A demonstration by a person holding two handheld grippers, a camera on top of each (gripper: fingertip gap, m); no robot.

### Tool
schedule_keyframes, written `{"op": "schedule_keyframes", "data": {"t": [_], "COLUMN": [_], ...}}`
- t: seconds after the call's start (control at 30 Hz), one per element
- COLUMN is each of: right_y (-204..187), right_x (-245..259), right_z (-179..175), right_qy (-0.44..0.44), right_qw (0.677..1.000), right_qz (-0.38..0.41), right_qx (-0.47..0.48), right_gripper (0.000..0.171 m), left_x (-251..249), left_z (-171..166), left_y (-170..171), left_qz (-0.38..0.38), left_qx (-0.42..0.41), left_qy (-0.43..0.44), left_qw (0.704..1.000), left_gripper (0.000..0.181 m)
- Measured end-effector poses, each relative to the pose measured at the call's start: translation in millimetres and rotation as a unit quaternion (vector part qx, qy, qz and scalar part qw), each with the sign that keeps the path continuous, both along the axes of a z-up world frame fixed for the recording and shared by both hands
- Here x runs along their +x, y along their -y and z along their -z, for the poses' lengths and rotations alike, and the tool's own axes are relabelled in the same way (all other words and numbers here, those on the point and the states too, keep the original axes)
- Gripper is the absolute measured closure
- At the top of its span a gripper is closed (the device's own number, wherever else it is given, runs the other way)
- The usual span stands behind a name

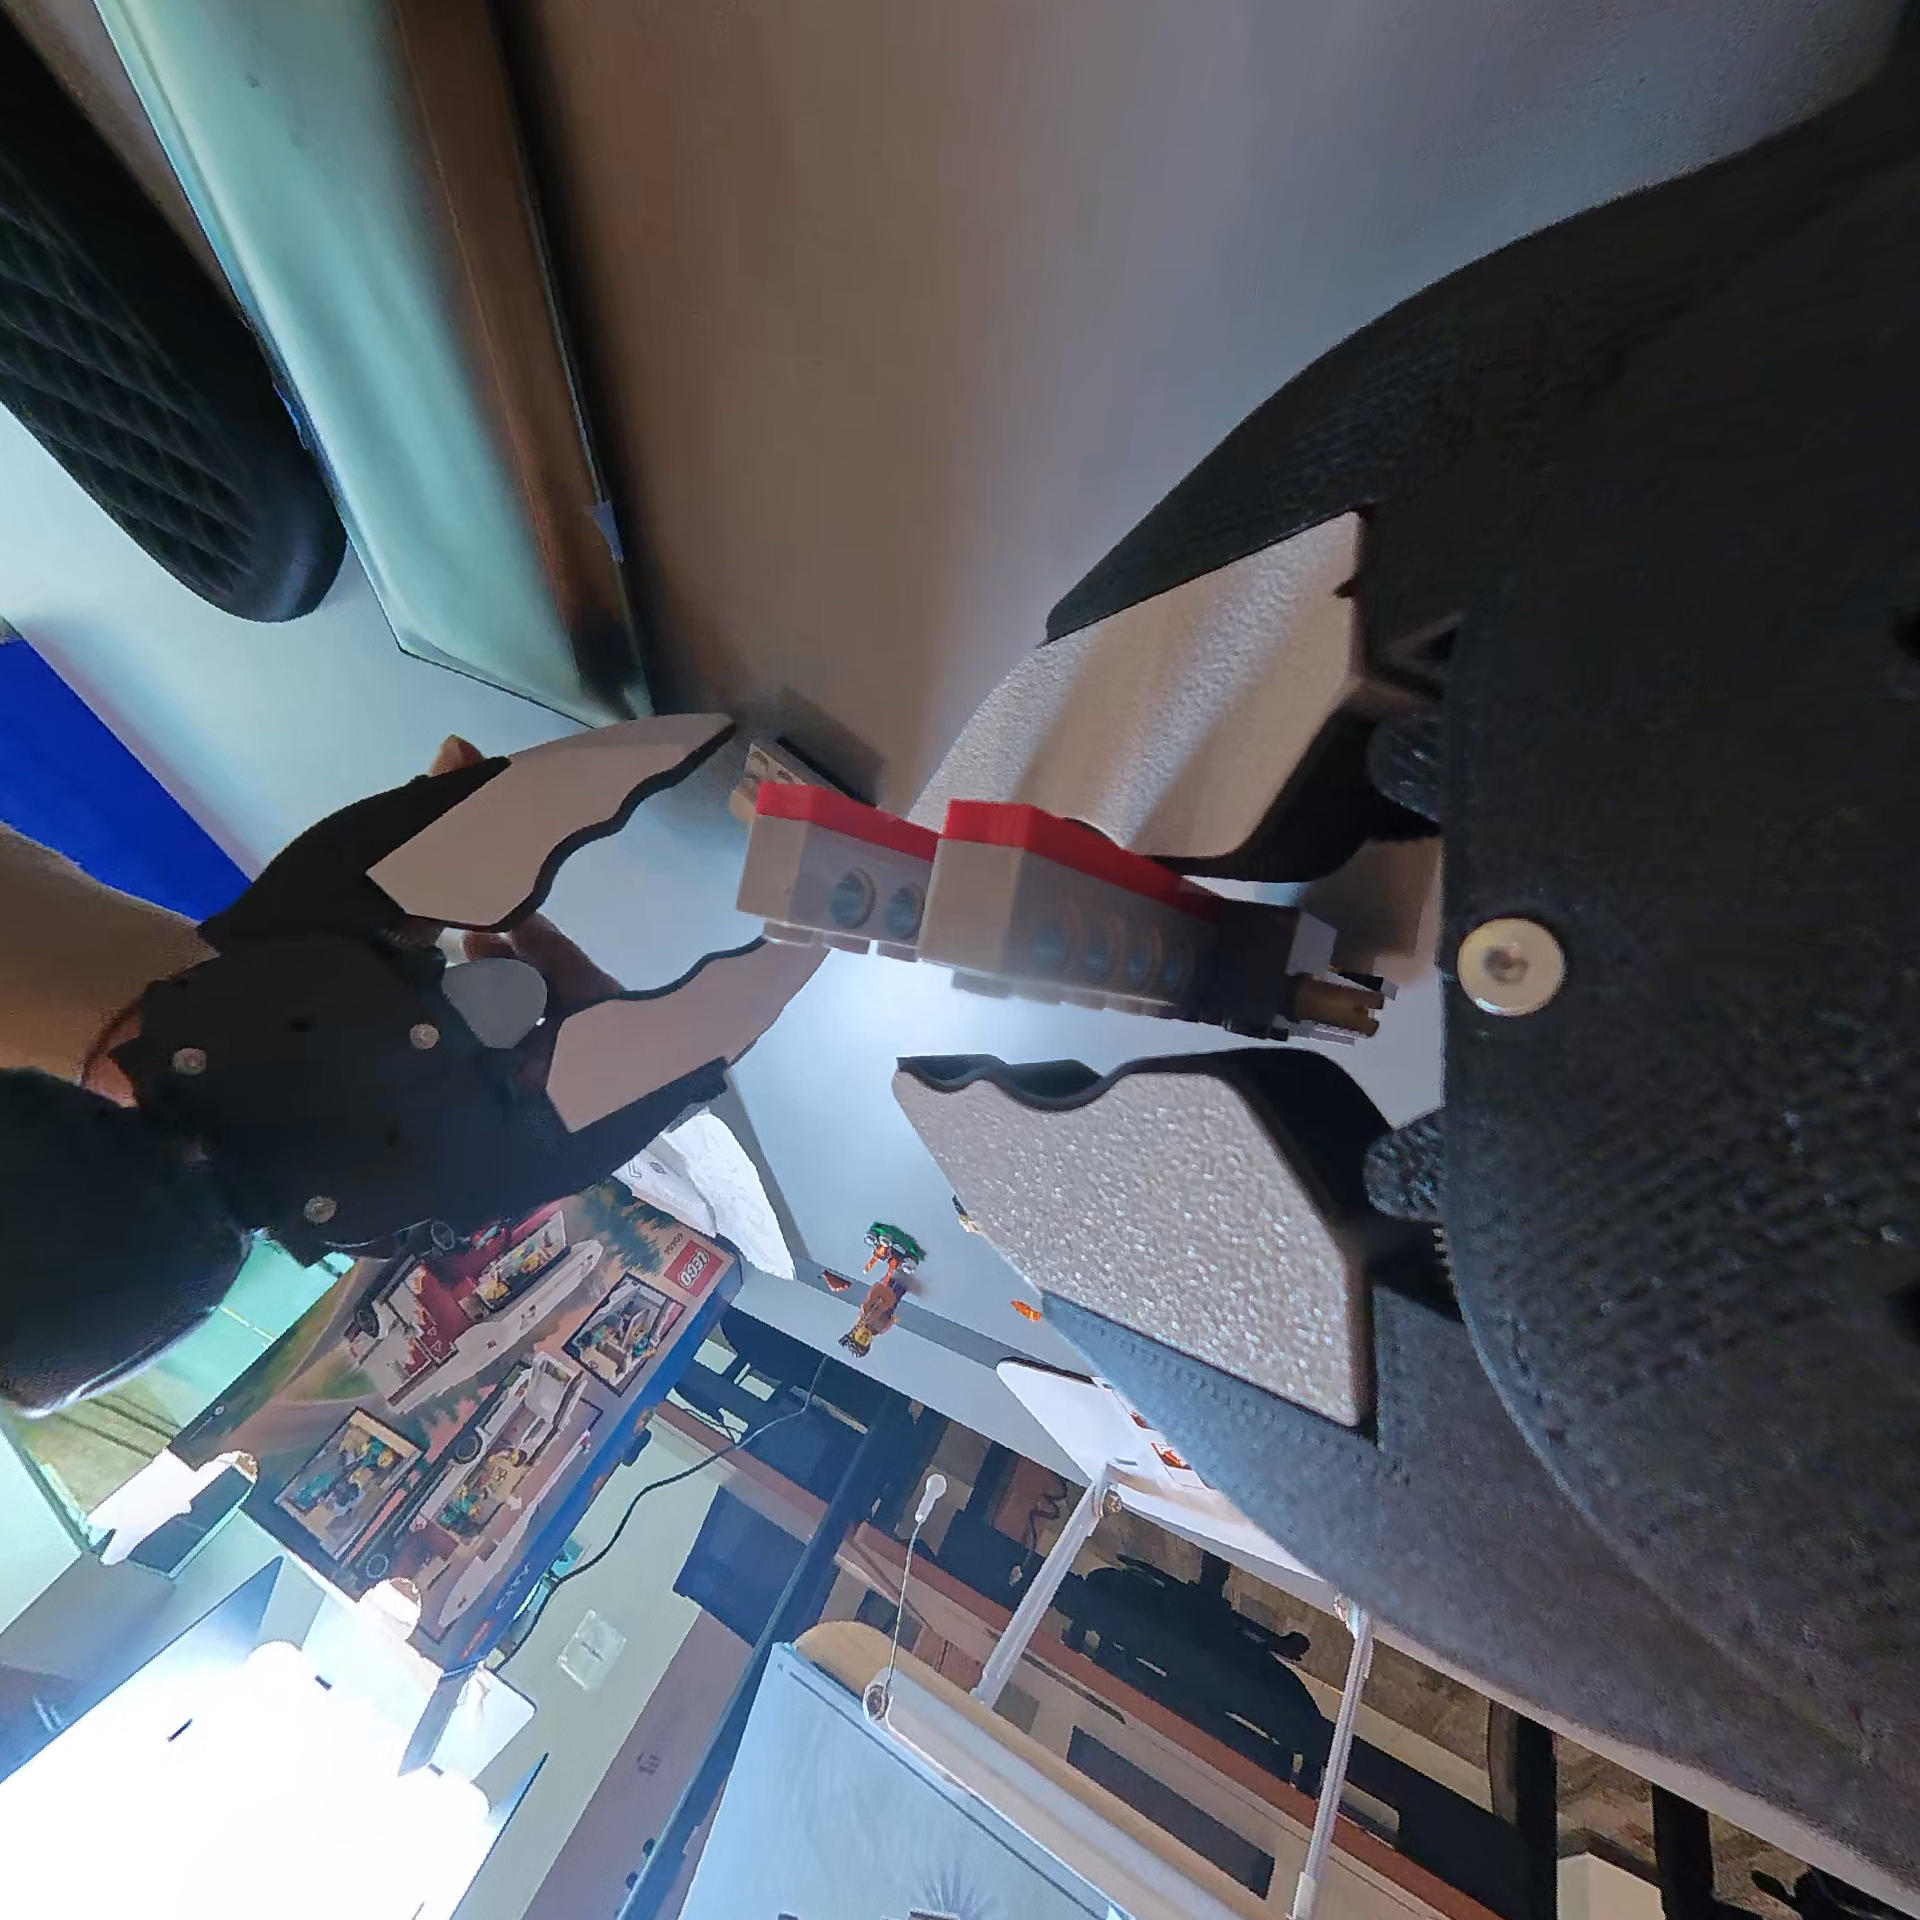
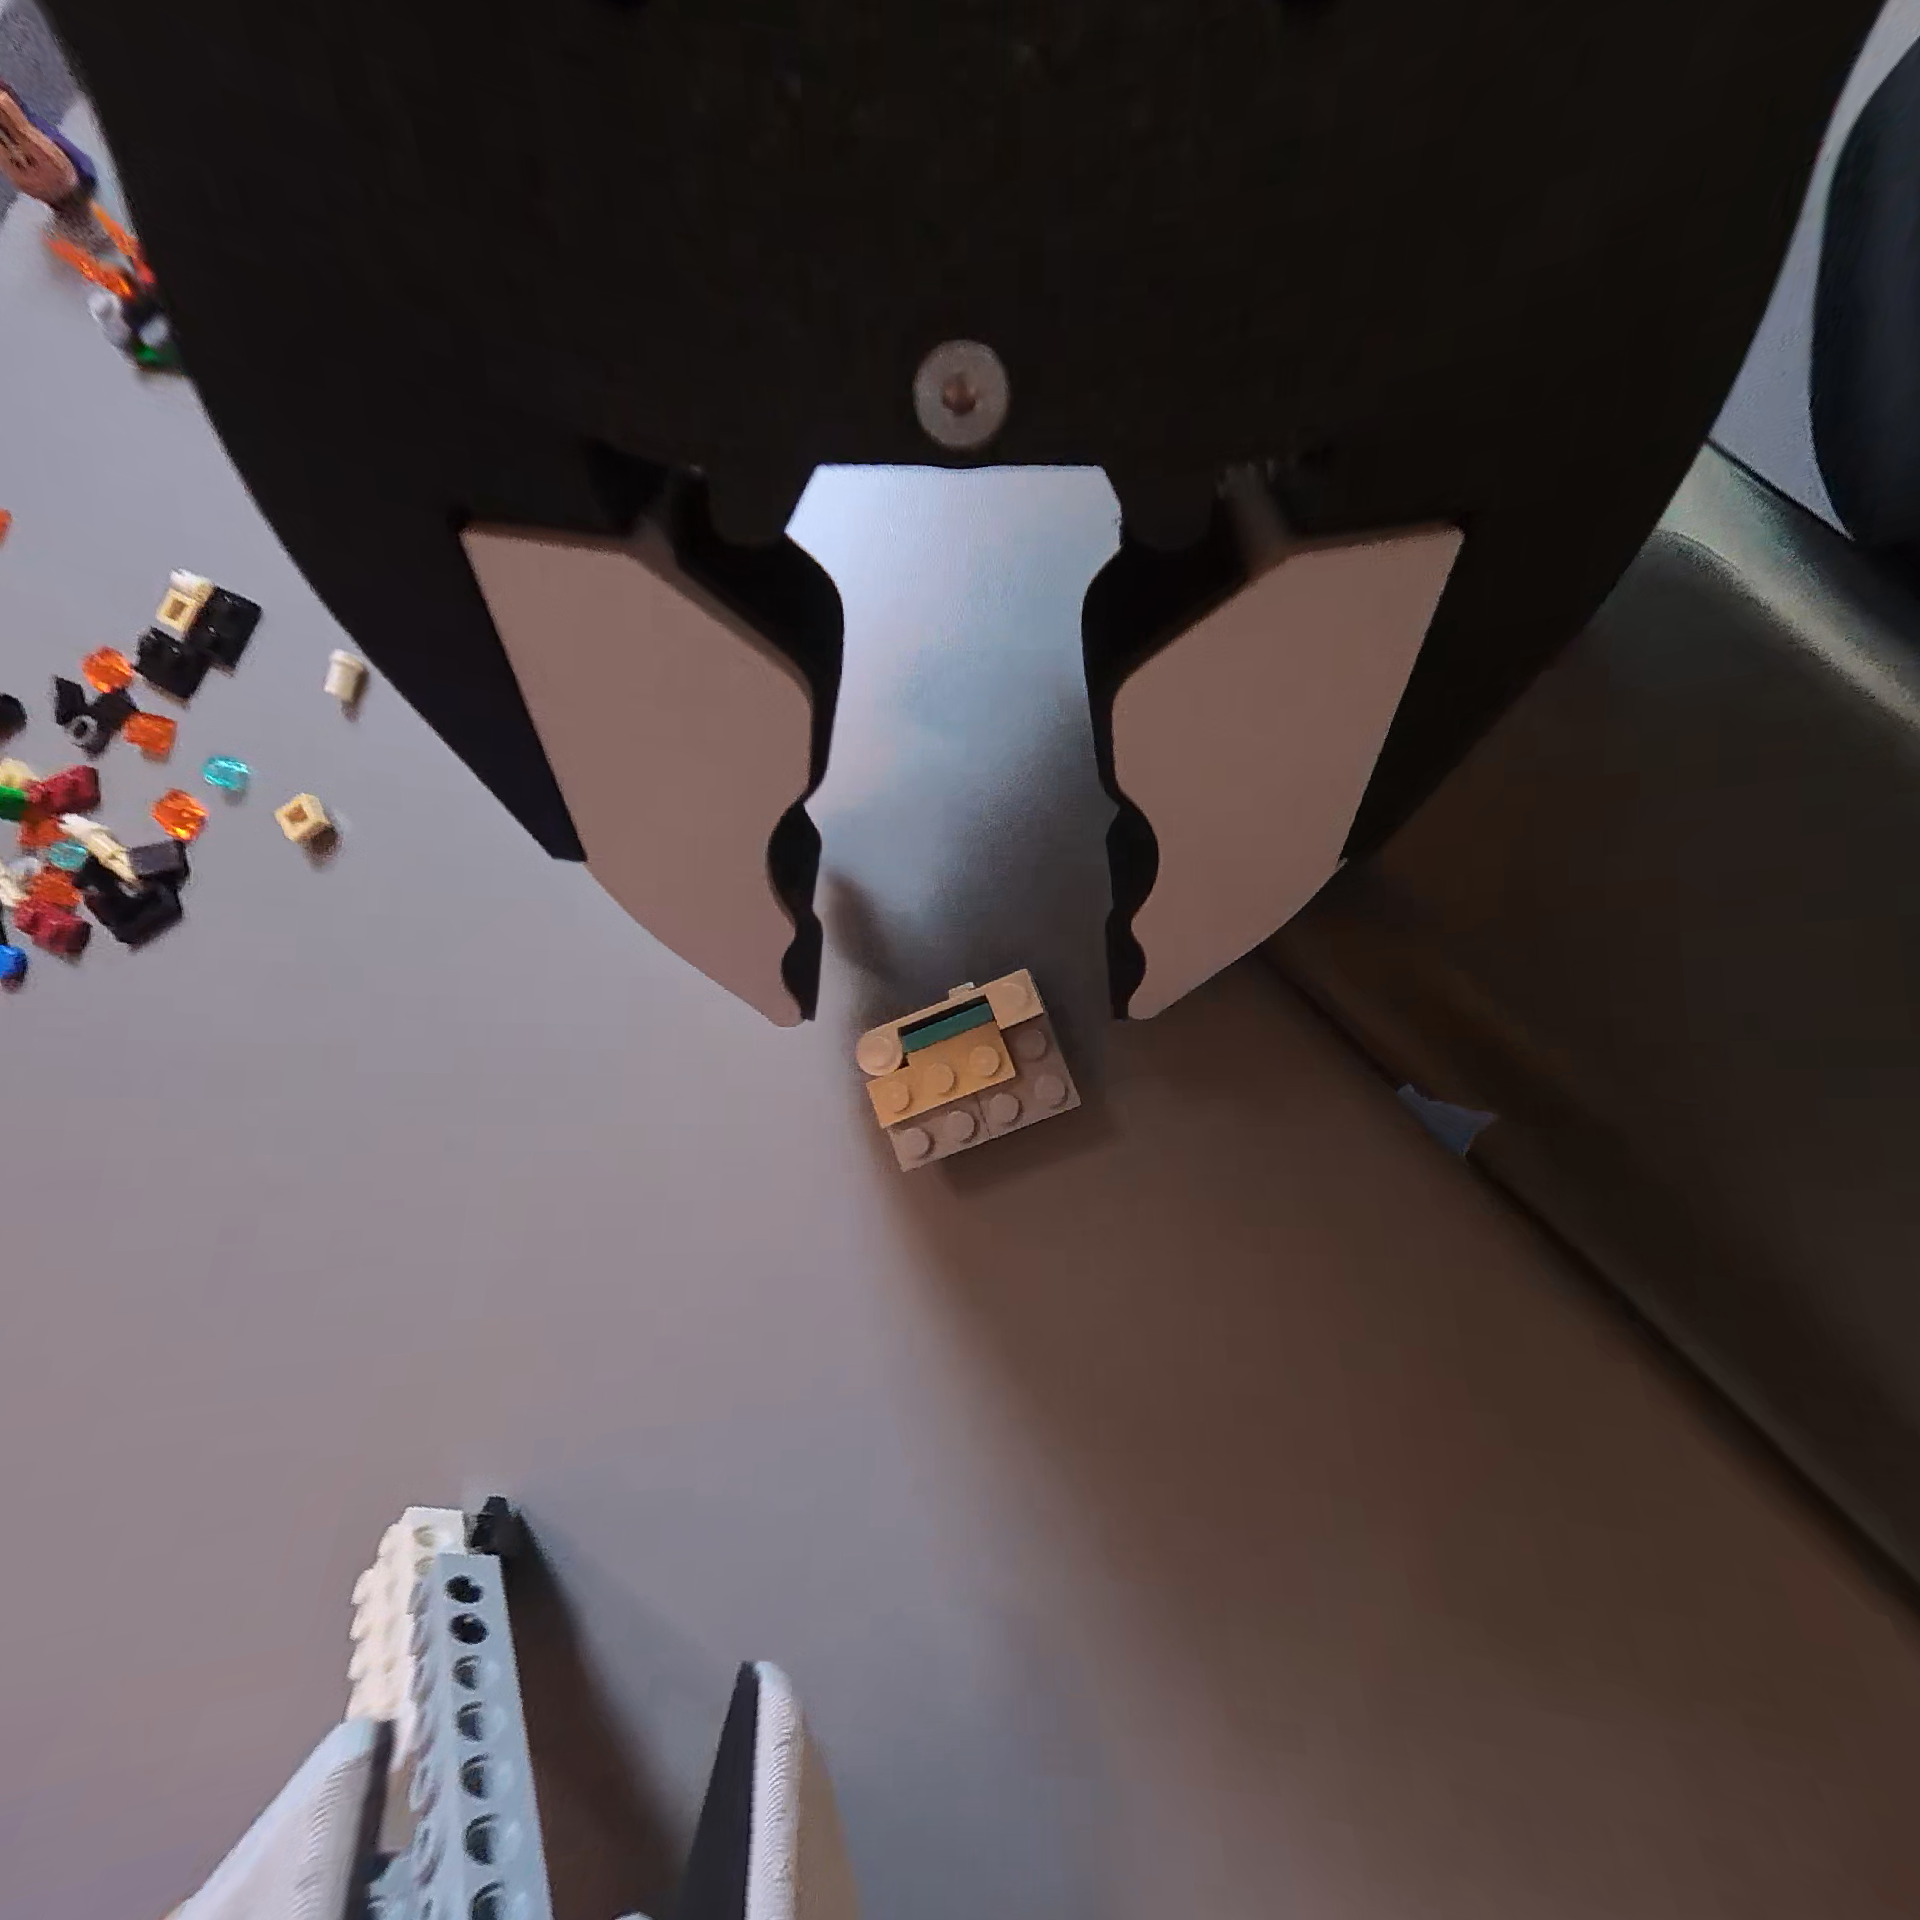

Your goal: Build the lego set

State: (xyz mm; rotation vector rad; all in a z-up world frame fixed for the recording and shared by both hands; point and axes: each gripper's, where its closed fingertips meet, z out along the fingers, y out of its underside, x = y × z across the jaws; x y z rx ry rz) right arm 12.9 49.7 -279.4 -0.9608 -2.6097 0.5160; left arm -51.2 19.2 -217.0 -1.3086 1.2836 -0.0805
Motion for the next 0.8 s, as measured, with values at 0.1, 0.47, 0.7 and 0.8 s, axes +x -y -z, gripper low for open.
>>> {"op": "schedule_keyframes", "data": {"t": [0.1,0.47,0.7,0.8], "right_y": [5,46,76,83], "right_x": [-6,-38,-60,-64], "right_z": [0,-54,-83,-82], "right_qy": [-0.023,-0.013,0.021,0.029], "right_qw": [0.999,0.925,0.848,0.842], "right_qz": [0.003,0.213,0.291,0.300], "right_qx": [-0.027,-0.314,-0.443,-0.446], "right_gripper": [0.128,0.135,0.135,0.135], "left_x": [0,3,7,8], "left_z": [1,2,-4,-5], "left_y": [-1,4,11,12], "left_qz": [0.002,0.015,0.022,0.023], "left_qx": [-0.004,0.000,0.030,0.034], "left_qy": [0.001,-0.008,-0.019,-0.024], "left_qw": [1.000,1.000,0.999,0.999], "left_gripper": [0.147,0.144,0.144,0.143]}}
